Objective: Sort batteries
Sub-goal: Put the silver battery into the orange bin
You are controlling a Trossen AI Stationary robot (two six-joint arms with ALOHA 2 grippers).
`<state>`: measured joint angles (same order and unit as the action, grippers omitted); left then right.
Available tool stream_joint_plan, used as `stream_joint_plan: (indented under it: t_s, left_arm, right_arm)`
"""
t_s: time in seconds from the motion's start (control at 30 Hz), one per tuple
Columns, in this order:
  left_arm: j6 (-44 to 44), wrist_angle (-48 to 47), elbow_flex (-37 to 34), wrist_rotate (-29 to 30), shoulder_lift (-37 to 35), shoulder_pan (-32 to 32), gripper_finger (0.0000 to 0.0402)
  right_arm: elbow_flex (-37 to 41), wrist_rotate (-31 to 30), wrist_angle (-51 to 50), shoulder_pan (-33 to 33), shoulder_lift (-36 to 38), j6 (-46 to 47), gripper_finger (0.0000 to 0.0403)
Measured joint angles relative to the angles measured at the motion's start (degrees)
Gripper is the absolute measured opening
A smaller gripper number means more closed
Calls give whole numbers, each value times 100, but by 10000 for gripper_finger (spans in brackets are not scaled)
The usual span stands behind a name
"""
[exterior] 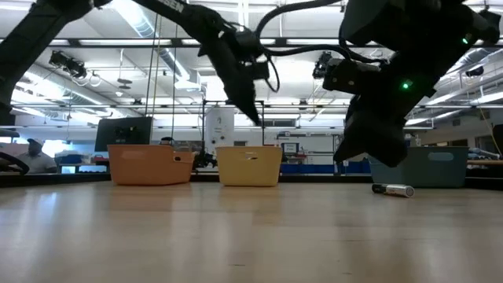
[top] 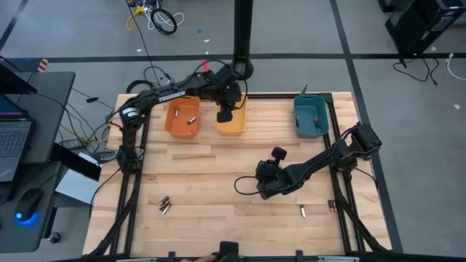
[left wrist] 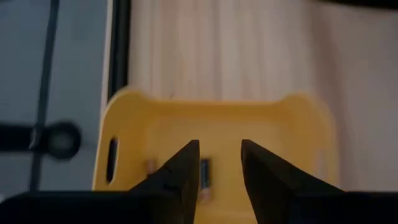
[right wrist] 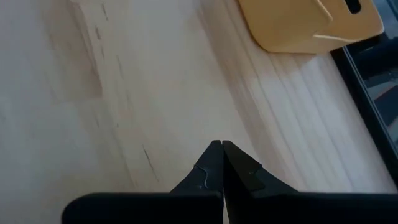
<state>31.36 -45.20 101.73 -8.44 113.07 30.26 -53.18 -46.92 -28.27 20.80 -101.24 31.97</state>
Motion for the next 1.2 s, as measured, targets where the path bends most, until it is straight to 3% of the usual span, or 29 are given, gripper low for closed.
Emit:
stream_joint_plan:
  t_s: [0.13,0.27,0.47,0.67,0.77,0.9,1.2]
  left_arm:
    - [4,374,-133,-836,-260,-2,113]
    - [-3,1347,-822,-1408,-709,-35,97]
    - [-23,3392,-2593,-1476,-1616,-203,81]
    - [-559,5657,-4598,-1473,-2719,-471,78]
    - [-958,6833,-5539,-1455,-3281,-623,78]
    - [-1351,7887,-6575,-1258,-3857,-810,78]
    - [-1674,8910,-7886,-809,-4512,-1106,78]
  right_arm:
    - [552,4,823,0,253,132,4]
    - [1318,38,2119,50,654,131,4]
    - [2363,114,3676,295,1252,132,4]
    - [2657,1037,4363,189,1350,278,31]
    - [2461,1687,4367,-1,1351,129,37]
    - [2130,1842,3961,-74,1568,137,42]
    - [1344,1807,783,-74,2426,1456,79]
